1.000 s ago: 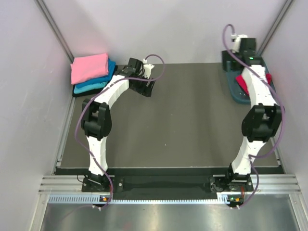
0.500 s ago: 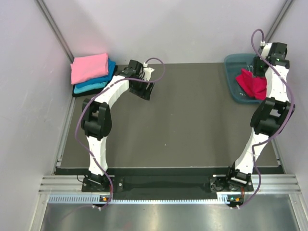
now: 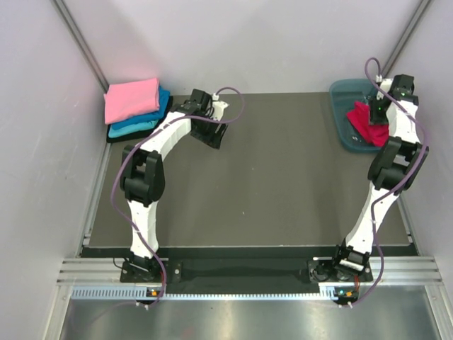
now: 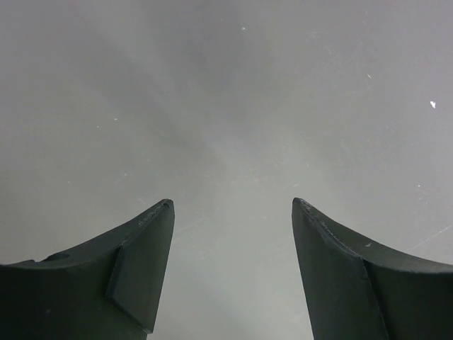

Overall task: Fold and stack the t-shirts
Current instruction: Grab the tshirt from the pile

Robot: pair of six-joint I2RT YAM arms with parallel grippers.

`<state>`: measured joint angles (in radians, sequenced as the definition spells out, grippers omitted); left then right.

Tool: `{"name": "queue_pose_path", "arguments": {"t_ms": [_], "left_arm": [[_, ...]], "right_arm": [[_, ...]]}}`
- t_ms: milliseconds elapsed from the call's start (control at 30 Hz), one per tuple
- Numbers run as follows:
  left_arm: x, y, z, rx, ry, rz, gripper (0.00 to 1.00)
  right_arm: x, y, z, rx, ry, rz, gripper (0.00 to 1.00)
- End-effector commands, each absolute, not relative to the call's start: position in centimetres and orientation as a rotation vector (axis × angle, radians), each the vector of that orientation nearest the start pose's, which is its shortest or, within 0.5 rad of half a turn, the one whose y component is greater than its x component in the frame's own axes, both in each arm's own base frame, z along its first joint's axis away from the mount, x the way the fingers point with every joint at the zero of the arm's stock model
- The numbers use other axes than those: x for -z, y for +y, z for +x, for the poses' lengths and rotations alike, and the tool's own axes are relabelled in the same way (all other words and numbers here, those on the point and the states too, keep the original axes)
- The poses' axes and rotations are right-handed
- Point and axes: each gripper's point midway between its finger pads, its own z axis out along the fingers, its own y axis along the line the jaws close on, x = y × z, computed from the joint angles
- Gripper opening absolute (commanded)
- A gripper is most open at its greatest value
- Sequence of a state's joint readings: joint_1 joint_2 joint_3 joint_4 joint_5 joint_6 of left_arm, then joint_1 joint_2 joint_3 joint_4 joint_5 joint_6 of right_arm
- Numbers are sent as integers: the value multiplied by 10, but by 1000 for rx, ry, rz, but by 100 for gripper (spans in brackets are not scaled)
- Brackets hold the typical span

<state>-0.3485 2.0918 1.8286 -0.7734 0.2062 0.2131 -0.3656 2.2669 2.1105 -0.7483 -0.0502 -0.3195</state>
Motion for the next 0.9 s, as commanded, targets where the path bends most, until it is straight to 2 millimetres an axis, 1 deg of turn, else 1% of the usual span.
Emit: {"name": "queue_pose_path", "arguments": {"t_ms": [0,67,100,133,167,233,267,300,333,367,400,433,467,500,533,567,600,633,667,700,733,767,800,833,867], "left_arm": [[-112,-196,457,299,2458,821,72],[-115,-199,459,300,2447,829,72],[-115,-200,460,300,2445,830,72],[-115,-200,459,302,2450,834,72],[-117,-201,461,296,2440,840,72],[-119,-200,463,277,2433,842,72],[-120,-196,468,239,2431,820,72],[-119,-192,470,210,2437,796,72],[-123,-189,473,184,2427,770,73],[-123,-186,477,157,2423,727,73],[-126,-179,482,109,2415,698,74],[-129,-176,484,94,2408,687,75],[-130,-172,487,79,2401,671,75],[-132,-165,491,37,2398,651,75],[-133,-162,494,26,2396,635,75],[-134,-156,497,23,2398,616,75],[-133,-154,499,29,2398,608,74],[-134,-151,501,28,2399,592,74],[-137,-143,505,23,2400,554,74],[-140,-137,508,17,2395,527,74],[-142,-131,510,6,2394,498,74],[-144,-119,514,2,2398,438,75],[-145,-113,516,6,2398,407,75],[-146,-108,517,14,2400,384,75],[-146,-98,520,8,2403,346,75]], "right_arm": [[-133,-209,541,247,2425,-12,36],[-130,-211,543,260,2428,-7,24],[-131,-212,543,269,2426,-5,14],[-134,-214,544,293,2423,-11,0],[-152,-215,545,319,2386,-12,0],[-183,-210,549,345,2320,-22,0],[-228,-204,549,368,2225,-27,0],[-253,-190,550,364,2171,-55,0],[-281,-176,551,351,2100,-96,0],[-326,-159,537,362,2010,-134,0],[-348,-129,535,353,1949,-202,0],[-374,-113,531,377,1871,-267,0],[-413,-93,511,385,1785,-309,0],[-414,-62,506,371,1763,-402,0],[-425,-48,498,374,1729,-434,0],[-436,-34,484,369,1697,-455,0],[-442,-12,479,331,1670,-498,0],[-445,6,473,298,1653,-529,0],[-457,15,463,284,1622,-540,0],[-465,37,457,247,1588,-574,0],[-474,48,452,229,1558,-594,0],[-489,58,442,218,1511,-607,0],[-496,77,437,192,1474,-642,0],[-503,84,433,185,1445,-654,0],[-505,98,428,168,1426,-682,0]]}}
